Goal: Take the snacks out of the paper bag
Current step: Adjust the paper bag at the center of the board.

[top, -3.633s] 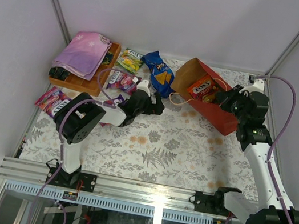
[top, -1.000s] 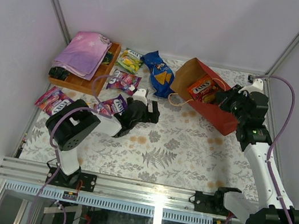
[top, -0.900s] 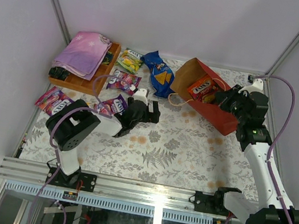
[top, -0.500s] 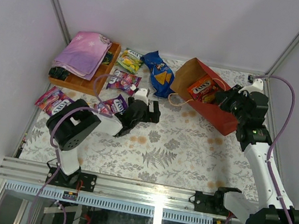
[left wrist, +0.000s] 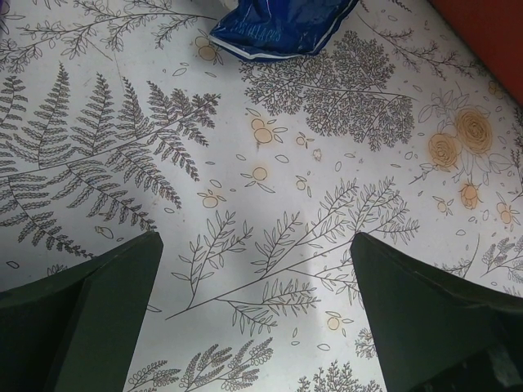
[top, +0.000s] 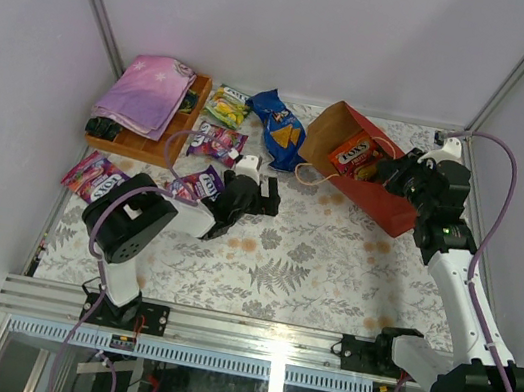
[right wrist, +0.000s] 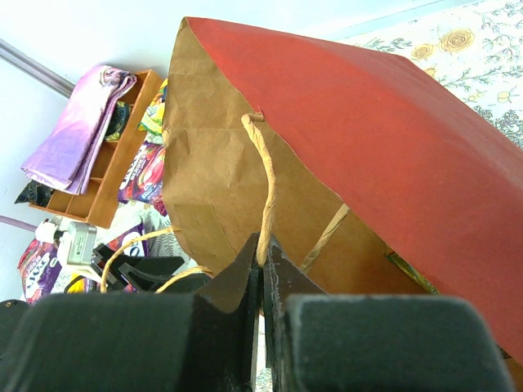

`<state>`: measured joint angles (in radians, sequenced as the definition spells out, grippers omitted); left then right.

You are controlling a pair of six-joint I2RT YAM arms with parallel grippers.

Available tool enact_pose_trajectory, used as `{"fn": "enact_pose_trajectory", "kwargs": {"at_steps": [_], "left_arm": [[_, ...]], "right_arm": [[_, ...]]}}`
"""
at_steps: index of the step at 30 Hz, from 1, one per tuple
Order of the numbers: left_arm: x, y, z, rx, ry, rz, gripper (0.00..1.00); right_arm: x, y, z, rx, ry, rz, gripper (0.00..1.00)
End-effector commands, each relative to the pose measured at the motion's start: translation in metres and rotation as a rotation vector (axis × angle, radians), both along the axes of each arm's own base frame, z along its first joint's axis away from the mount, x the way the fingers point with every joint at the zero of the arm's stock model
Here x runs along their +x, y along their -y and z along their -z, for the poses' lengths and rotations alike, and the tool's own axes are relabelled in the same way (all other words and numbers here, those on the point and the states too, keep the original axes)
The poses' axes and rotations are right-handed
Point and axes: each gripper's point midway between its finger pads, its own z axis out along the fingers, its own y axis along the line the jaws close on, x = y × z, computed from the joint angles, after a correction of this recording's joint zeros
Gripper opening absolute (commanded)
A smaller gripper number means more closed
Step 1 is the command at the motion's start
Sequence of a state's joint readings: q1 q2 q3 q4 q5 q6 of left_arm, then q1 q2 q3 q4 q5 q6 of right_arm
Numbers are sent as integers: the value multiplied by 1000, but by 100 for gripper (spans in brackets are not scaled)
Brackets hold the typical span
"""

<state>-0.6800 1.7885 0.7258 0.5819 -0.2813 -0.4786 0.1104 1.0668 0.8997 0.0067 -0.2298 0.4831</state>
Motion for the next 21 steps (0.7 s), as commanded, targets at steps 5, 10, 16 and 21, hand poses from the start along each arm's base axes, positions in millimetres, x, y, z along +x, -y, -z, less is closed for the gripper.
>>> {"fn": "enact_pose_trajectory", "kwargs": {"at_steps": [5, 10, 16, 21], "left_arm": [[7, 1, -19, -8, 54, -18, 100], [7, 2, -14, -3, 47, -12, 100], [6, 2, -24, -16, 64, -11, 100], [7, 2, -24, 8, 60, -20, 100]], "right_arm": [[-1, -4, -14, 13, 44, -25, 0], [-1, -4, -13, 12, 43, -27, 0], [0, -4, -12, 12, 41, -26, 0], [0, -5, -13, 15, 43, -28, 0]]}}
